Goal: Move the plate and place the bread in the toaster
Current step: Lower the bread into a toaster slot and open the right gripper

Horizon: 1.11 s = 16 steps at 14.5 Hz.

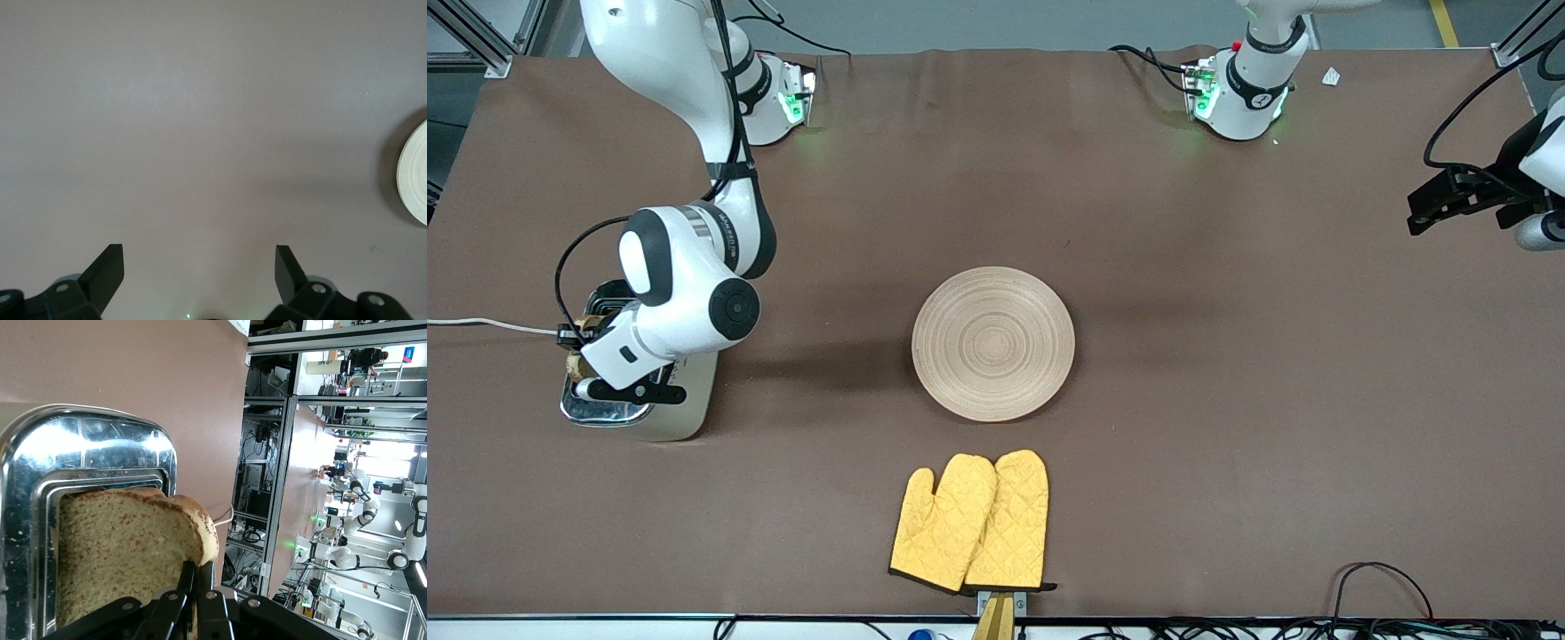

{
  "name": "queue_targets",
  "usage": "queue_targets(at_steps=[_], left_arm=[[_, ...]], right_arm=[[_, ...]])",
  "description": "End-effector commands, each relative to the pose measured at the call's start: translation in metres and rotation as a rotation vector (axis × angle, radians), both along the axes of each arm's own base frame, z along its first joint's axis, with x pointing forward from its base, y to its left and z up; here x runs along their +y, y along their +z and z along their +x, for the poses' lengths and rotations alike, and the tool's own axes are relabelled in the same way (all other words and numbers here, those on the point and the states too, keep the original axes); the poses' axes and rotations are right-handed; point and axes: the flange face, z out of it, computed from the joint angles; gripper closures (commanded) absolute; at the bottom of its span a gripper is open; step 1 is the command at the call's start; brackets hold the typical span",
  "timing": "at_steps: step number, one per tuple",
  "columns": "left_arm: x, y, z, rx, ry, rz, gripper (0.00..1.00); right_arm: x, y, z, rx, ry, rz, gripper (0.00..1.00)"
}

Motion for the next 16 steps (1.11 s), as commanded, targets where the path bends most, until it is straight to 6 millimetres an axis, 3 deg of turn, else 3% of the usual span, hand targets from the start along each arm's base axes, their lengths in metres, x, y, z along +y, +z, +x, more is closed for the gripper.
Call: queue_targets(at_steps=[1, 3, 4, 7, 8, 10, 16], left_arm=[[0.003, 0.006, 0.002, -0.009, -0.01, -0.002, 0.0], [0.003, 0.008, 0.006, -0.015, -0.008, -0.005, 0.0], [0.003, 0.008, 0.006, -0.015, -0.008, -0.005, 0.0], [0.003, 0.008, 0.006, -0.014, -0.011, -0.007, 0.0], [0.003, 0.008, 0.006, -0.014, -0.011, -0.007, 0.0], [0.003, 0.008, 0.006, -0.015, -0.025, -0.007, 0.0], [0.012, 0.009, 0.006, -0.016, -0.025, -0.001, 0.0]], right_arm=[[-0.001, -0.018, -0.002, -0.013, -0.015, -0.028, 0.98], [-0.001, -0.024, -0.002, -0.017, -0.047, 0.035, 0.98], [0.002, -0.024, -0.002, -0.021, -0.061, 0.057, 0.9], [0.025, -0.014, 0.001, -0.04, -0.116, 0.208, 0.32], [0.032, -0.004, 0.003, -0.033, -0.123, 0.258, 0.18], [0.04, 0.022, 0.006, 0.002, -0.145, 0.371, 0.0], [0.036, 0.167, 0.002, -0.049, -0.258, 0.671, 0.0]])
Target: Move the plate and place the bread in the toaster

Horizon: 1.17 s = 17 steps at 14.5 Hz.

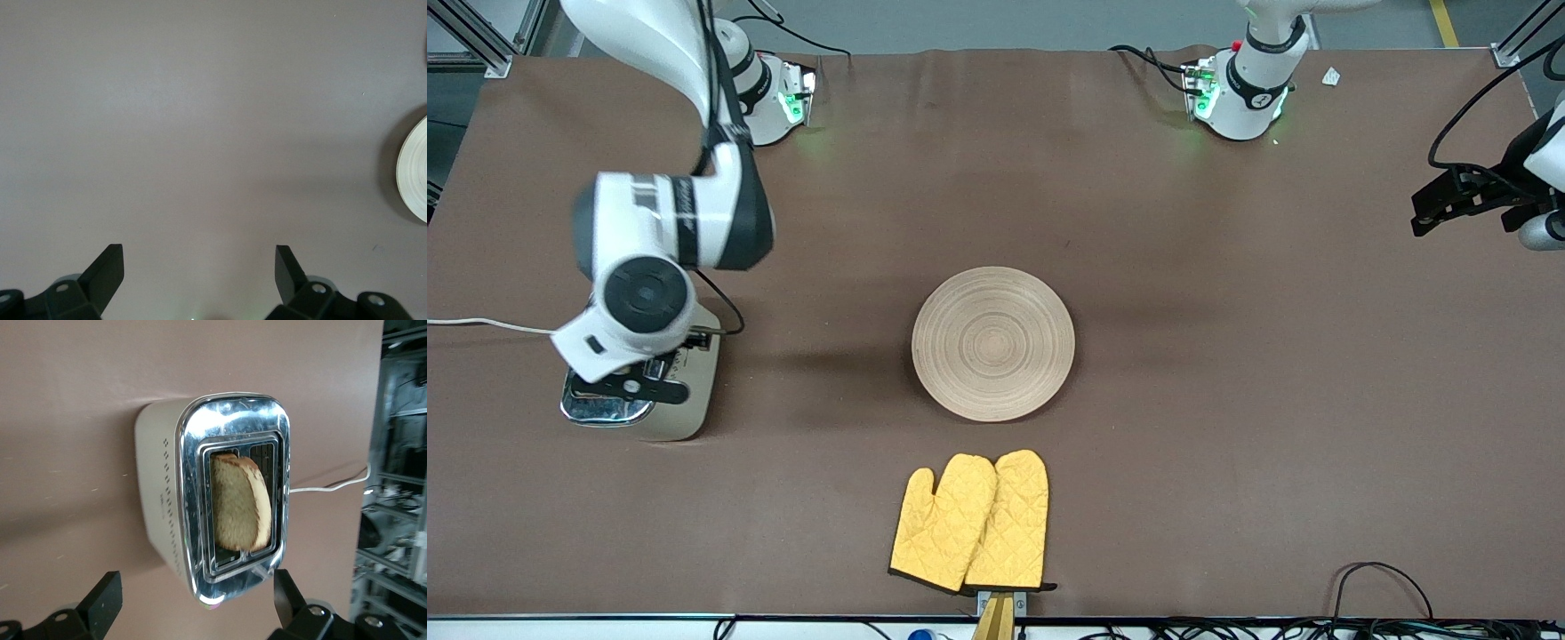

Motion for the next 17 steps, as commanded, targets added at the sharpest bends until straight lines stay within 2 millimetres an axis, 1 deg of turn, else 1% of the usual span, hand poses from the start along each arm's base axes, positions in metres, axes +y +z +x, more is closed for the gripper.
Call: queue_targets(at_steps=[1, 2, 3, 4, 5, 6, 7, 9, 10, 11, 12, 13, 15, 16, 17], left_arm=[[0.009, 0.005, 0.003, -0.006, 0.001, 0.001, 0.0], [0.009, 0.005, 0.003, -0.005, 0.001, 0.001, 0.0], [0.008, 0.005, 0.003, -0.004, -0.005, 0.001, 0.0], [0.007, 0.006, 0.002, -0.006, -0.009, 0.0, 0.0], [0.005, 0.006, 0.001, -0.001, -0.023, -0.011, 0.0], [0.004, 0.004, 0.0, 0.014, -0.043, -0.012, 0.0], [0.003, 0.005, -0.001, 0.013, -0.055, -0.012, 0.0], [-0.001, 0.004, -0.001, 0.018, -0.066, -0.017, 0.0], [-0.004, 0.003, -0.004, 0.03, -0.068, -0.033, 0.0], [-0.007, 0.002, -0.007, 0.046, -0.062, -0.052, 0.0], [-0.008, 0.004, -0.012, 0.049, -0.053, -0.062, 0.0], [-0.009, 0.001, -0.017, 0.051, -0.048, -0.061, 0.0], [-0.012, 0.0, -0.021, 0.046, -0.041, -0.058, 0.0], [-0.011, 0.002, -0.021, 0.039, -0.041, -0.057, 0.0], [-0.011, 0.001, -0.017, 0.034, -0.041, -0.049, 0.0]], right_arm=[[-0.012, 0.072, -0.008, -0.011, -0.051, 0.127, 0.0], [-0.021, 0.093, -0.012, -0.016, -0.063, 0.152, 0.0], [-0.034, 0.118, -0.019, -0.033, -0.056, 0.213, 0.0], [-0.053, 0.139, -0.026, -0.057, -0.054, 0.282, 0.0], [-0.08, 0.155, -0.033, -0.069, -0.061, 0.35, 0.0], [-0.095, 0.16, -0.042, -0.039, -0.06, 0.391, 0.0], [-0.102, 0.163, -0.047, -0.012, -0.043, 0.405, 0.0], [-0.125, 0.18, -0.059, -0.02, -0.011, 0.435, 0.0], [-0.136, 0.182, -0.064, -0.004, 0.009, 0.451, 0.0], [-0.15, 0.185, -0.069, 0.009, 0.014, 0.473, 0.0], [-0.155, 0.185, -0.07, 0.017, 0.027, 0.487, 0.0], [-0.163, 0.186, -0.073, 0.018, 0.031, 0.506, 0.0], [-0.166, 0.185, -0.084, 0.044, 0.04, 0.537, 0.0], [-0.164, 0.186, -0.093, 0.041, 0.057, 0.538, 0.0], [-0.16, 0.188, -0.097, 0.032, 0.071, 0.524, 0.0]])
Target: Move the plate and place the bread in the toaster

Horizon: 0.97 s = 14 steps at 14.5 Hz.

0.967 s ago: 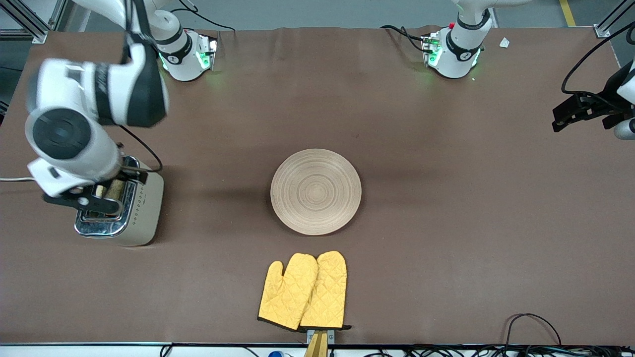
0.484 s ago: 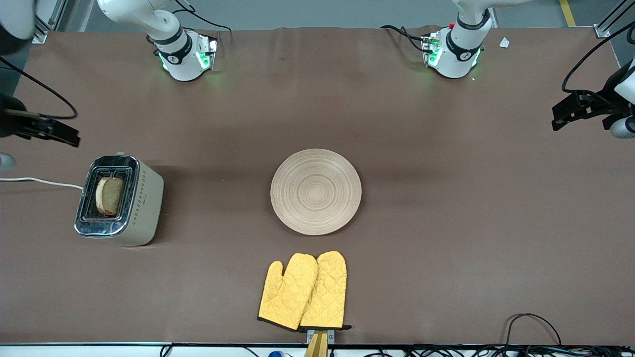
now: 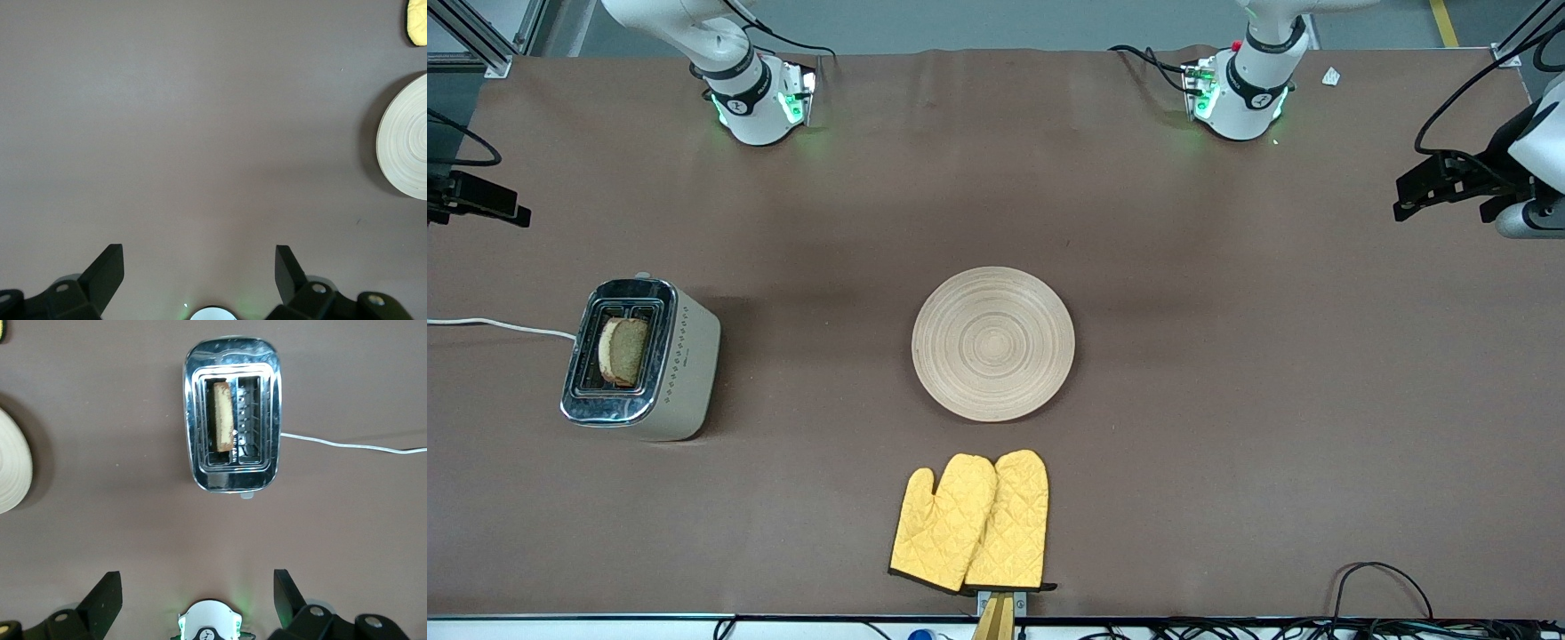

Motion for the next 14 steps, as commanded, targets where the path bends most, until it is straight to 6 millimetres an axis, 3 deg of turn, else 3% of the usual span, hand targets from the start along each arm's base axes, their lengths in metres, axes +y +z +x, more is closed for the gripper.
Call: queue_targets(at_steps=[1, 6, 14], left_arm=[[-0.002, 0.003, -0.003, -0.015, 0.004, 0.003, 0.0], [-0.003, 0.007, 0.001, -0.027, 0.003, 0.003, 0.0], [-0.005, 0.007, 0.001, -0.027, -0.002, 0.003, 0.0]], right_arm=[[0.009, 0.006, -0.026, -0.028, 0.04, 0.002, 0.0], [0.013, 0.001, -0.047, -0.083, 0.04, 0.001, 0.0], [0.026, 0.006, -0.043, -0.102, 0.071, -0.027, 0.0]])
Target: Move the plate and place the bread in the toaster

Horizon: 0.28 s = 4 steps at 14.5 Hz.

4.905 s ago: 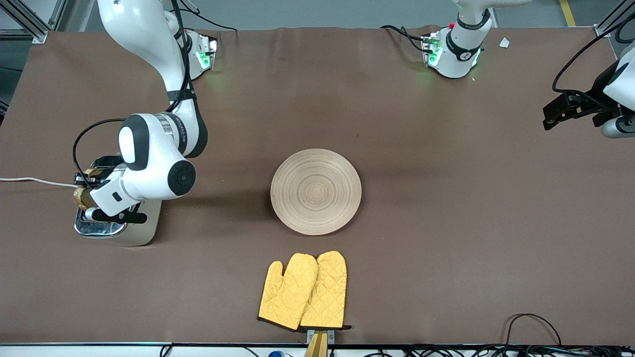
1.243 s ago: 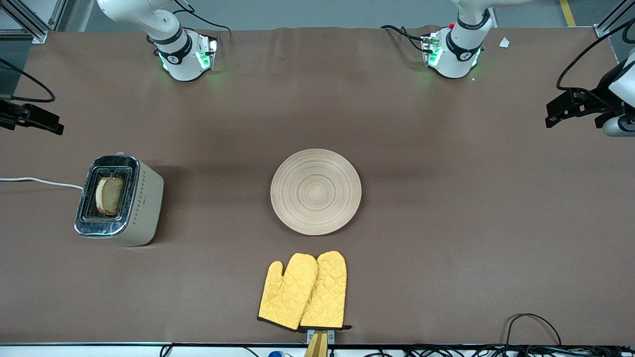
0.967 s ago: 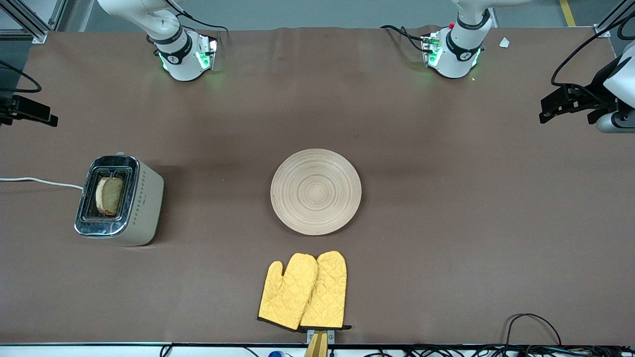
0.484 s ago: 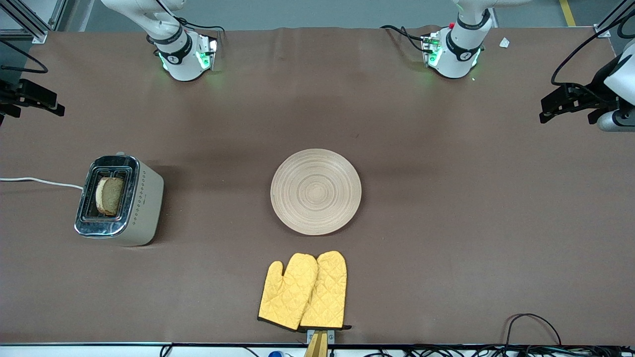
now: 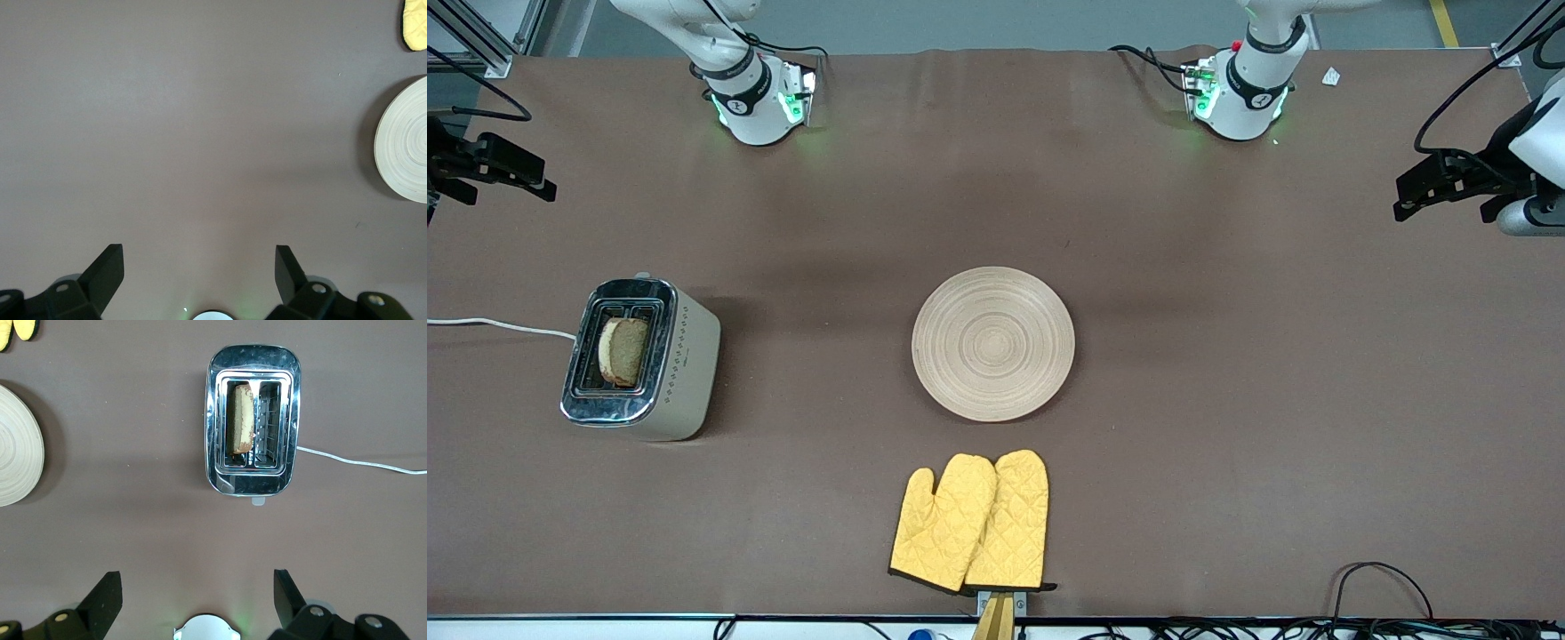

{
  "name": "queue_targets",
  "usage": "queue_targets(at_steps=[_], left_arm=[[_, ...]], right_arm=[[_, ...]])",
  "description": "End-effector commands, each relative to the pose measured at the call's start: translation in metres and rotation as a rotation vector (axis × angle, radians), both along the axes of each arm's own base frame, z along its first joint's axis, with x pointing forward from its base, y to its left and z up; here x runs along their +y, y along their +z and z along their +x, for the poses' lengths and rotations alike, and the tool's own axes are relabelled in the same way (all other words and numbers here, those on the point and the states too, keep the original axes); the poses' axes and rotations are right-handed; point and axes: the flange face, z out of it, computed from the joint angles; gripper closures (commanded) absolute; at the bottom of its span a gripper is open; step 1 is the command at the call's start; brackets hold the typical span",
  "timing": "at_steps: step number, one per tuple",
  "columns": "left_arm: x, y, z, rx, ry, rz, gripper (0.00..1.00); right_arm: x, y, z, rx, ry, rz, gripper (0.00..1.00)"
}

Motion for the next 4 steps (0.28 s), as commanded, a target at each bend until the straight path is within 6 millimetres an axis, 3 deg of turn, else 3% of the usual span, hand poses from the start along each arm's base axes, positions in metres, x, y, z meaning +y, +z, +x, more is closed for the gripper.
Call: queue_targets(at_steps=[1, 4], left_arm=[[-0.0031, 0.0051, 0.0, -0.012, 0.002, 0.005, 0.0], [-0.0027, 0.0051, 0.0001, -0.011, -0.005, 0.001, 0.0]], right_arm=[[0.003, 0.0033, -0.0064, -0.013, 0.012, -0.02, 0.0], [-0.0011, 0.0062, -0.0065, -0.02, 0.004, -0.019, 0.0]])
